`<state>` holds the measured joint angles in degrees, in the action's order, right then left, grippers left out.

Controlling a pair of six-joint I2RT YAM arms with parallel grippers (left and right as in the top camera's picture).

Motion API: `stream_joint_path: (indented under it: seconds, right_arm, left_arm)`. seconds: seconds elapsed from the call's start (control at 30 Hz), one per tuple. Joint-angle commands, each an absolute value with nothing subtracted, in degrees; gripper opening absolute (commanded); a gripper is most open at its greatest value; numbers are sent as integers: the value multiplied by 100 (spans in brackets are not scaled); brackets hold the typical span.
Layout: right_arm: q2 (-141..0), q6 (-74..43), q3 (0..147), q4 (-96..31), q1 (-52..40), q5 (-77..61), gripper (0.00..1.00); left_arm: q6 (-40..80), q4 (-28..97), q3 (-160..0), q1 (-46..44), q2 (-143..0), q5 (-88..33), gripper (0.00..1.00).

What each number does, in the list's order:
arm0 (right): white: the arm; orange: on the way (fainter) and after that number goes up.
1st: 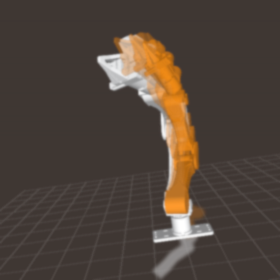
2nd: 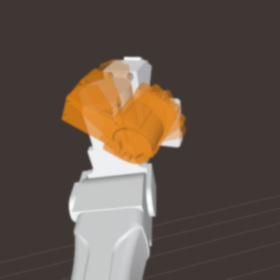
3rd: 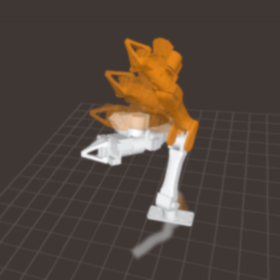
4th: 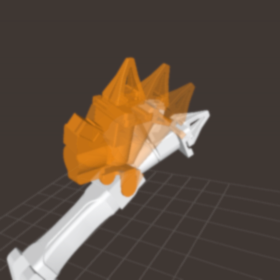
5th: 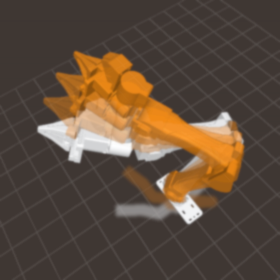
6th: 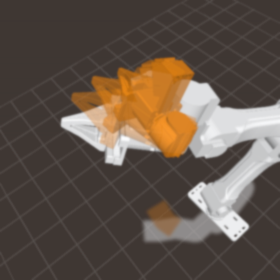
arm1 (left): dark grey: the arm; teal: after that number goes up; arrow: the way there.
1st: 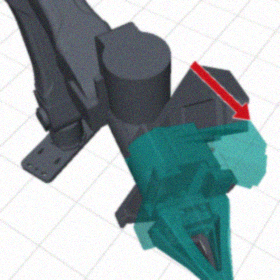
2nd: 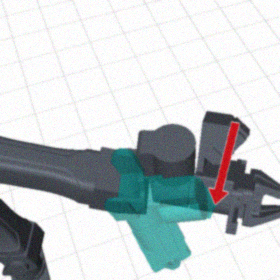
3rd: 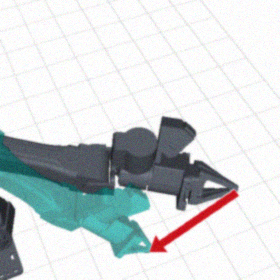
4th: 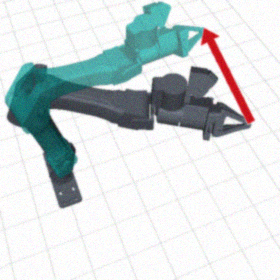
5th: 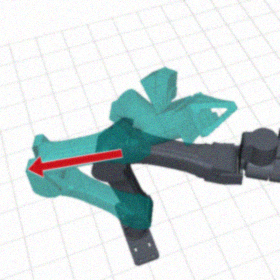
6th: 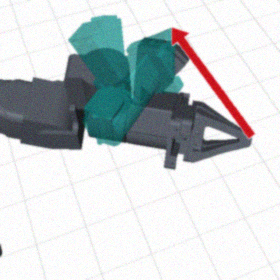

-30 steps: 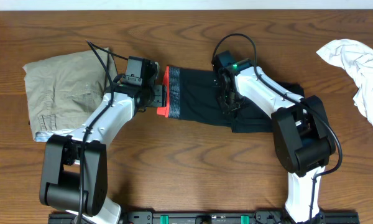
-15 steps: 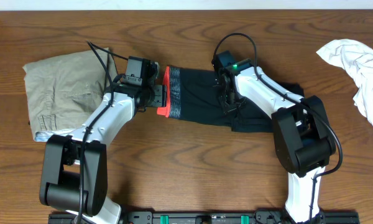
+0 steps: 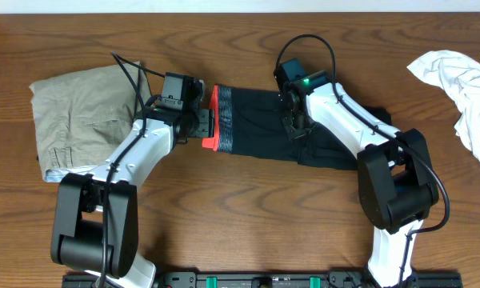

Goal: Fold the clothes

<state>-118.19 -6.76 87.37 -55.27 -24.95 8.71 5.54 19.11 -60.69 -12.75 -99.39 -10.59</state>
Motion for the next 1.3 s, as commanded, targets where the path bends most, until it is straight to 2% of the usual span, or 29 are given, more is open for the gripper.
stream_joint_path:
  seconds: [0.0,1.27]
  right_arm:
    - [-11660,-659,8855,-5546,-2504,996,1]
    - [-11443,-659,8934,-5699,-2473,1153,7]
  left_arm:
    - [515,1925,-6108,-1256,-9850,-1094,66]
    - [515,1905,-6108,-1256,-9850,-1094,65]
